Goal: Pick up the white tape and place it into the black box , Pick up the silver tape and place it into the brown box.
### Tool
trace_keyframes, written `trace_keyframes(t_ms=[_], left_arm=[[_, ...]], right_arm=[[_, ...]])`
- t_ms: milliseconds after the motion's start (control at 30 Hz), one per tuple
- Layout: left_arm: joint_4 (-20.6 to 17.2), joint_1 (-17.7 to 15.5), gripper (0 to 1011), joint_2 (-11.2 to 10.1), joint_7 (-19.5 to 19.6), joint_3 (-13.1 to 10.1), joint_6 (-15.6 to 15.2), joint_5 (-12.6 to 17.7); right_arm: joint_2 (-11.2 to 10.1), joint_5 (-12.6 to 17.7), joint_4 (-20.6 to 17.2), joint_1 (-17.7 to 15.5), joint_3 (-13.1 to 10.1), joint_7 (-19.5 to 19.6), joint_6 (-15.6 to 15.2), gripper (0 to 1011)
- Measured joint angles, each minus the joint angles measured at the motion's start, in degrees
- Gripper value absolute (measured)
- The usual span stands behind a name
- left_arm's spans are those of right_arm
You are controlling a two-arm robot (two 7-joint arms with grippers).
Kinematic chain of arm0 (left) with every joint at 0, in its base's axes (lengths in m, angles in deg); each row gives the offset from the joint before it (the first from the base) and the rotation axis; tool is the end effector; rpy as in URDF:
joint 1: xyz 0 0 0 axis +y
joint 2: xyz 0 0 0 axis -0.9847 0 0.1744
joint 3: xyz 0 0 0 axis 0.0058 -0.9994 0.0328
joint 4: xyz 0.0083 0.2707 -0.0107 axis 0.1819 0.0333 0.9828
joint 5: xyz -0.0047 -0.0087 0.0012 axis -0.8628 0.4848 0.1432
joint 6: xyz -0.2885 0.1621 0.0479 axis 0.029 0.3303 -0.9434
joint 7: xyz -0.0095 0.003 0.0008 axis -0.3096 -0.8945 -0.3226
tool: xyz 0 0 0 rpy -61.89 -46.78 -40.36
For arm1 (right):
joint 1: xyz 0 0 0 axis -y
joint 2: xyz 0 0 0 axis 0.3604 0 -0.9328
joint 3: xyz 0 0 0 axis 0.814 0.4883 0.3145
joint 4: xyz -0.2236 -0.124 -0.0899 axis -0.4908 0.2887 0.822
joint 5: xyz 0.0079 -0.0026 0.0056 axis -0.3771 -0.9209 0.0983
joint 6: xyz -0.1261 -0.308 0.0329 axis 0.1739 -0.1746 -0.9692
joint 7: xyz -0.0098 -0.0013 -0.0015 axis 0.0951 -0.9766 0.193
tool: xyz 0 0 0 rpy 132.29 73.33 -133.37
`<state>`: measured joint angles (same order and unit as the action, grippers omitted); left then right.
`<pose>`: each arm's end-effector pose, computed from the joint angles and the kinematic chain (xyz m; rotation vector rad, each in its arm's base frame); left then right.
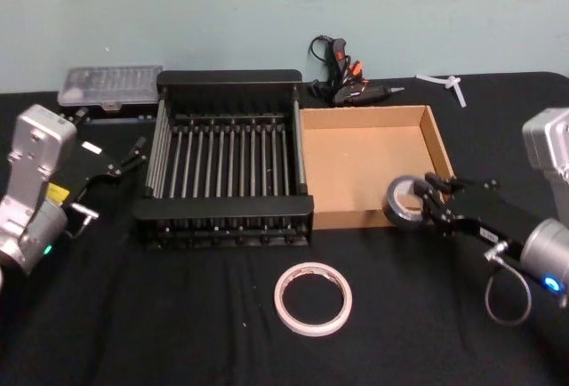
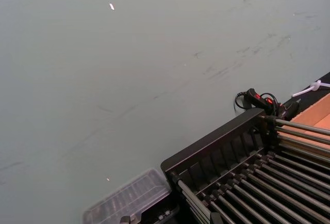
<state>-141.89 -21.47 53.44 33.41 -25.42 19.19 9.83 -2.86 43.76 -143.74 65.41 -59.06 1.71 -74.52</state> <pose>0.3792 0.0651 -0.2917 0.3048 -0.2851 1.2479 0.3292 -0.0570 -0.2459 -0.2687 0.0800 -0.9684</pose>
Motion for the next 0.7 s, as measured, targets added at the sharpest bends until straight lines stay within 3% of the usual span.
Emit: trace_keyframes(t_ms=[400,700], left_arm=[[0.00,0.00,1001,0.00,0.00,0.00,0.00,0.00],[0.00,0.00,1001,0.00,0.00,0.01,0.00,0.00]], right_arm=[[2.98,-2.22,5.53,7.74,1.45,1.31,0.91,152],[6.65,-5.90,14.09,15.25,3.36,2.46,1.51,152]])
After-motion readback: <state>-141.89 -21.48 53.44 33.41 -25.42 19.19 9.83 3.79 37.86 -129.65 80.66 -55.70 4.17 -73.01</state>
